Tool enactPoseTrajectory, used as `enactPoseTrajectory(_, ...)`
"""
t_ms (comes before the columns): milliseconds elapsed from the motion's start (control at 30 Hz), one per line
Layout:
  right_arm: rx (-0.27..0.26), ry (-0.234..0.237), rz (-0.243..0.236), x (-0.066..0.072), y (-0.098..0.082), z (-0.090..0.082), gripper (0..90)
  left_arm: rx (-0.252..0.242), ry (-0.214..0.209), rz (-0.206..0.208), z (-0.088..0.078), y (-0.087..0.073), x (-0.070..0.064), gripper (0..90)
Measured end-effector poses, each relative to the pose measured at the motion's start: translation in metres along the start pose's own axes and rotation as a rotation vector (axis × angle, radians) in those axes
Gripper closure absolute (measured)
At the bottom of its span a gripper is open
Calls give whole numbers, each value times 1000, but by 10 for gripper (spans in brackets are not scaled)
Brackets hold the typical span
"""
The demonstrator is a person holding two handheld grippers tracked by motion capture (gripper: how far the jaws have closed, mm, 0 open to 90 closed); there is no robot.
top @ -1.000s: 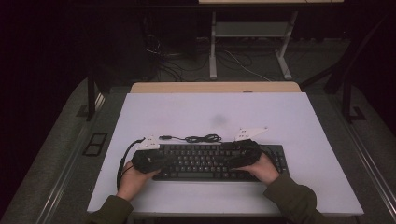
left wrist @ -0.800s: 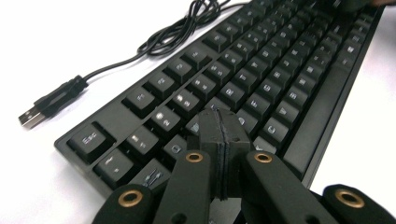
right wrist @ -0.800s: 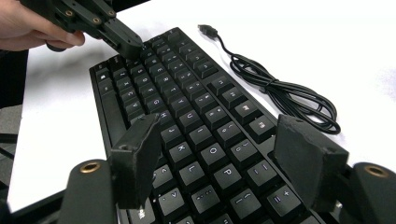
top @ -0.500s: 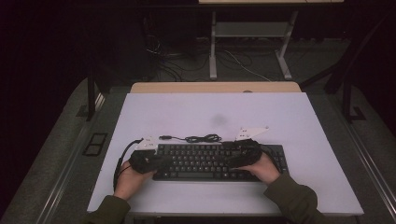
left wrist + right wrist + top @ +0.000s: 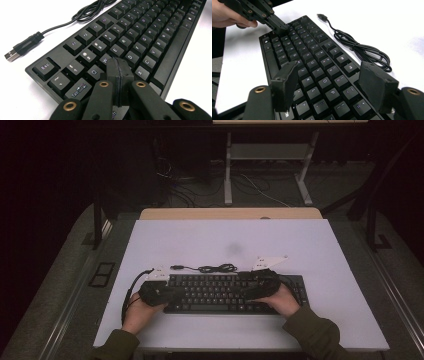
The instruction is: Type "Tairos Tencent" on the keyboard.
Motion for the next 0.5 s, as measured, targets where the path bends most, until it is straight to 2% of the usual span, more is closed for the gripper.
enactPoseTrajectory(500,-5,-3,4,0,0,-1,313,9,-4,1,1,0,-1,890)
Point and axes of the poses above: each handheld gripper's, and its own axes: z roughly forward along the jaws, y roughly out of its top, x roughly to its left, the point moved 3 cm from there along z, roughly forward along the jaws, and after that the axes turned 12 degrees about x, right-handed, at the moved point
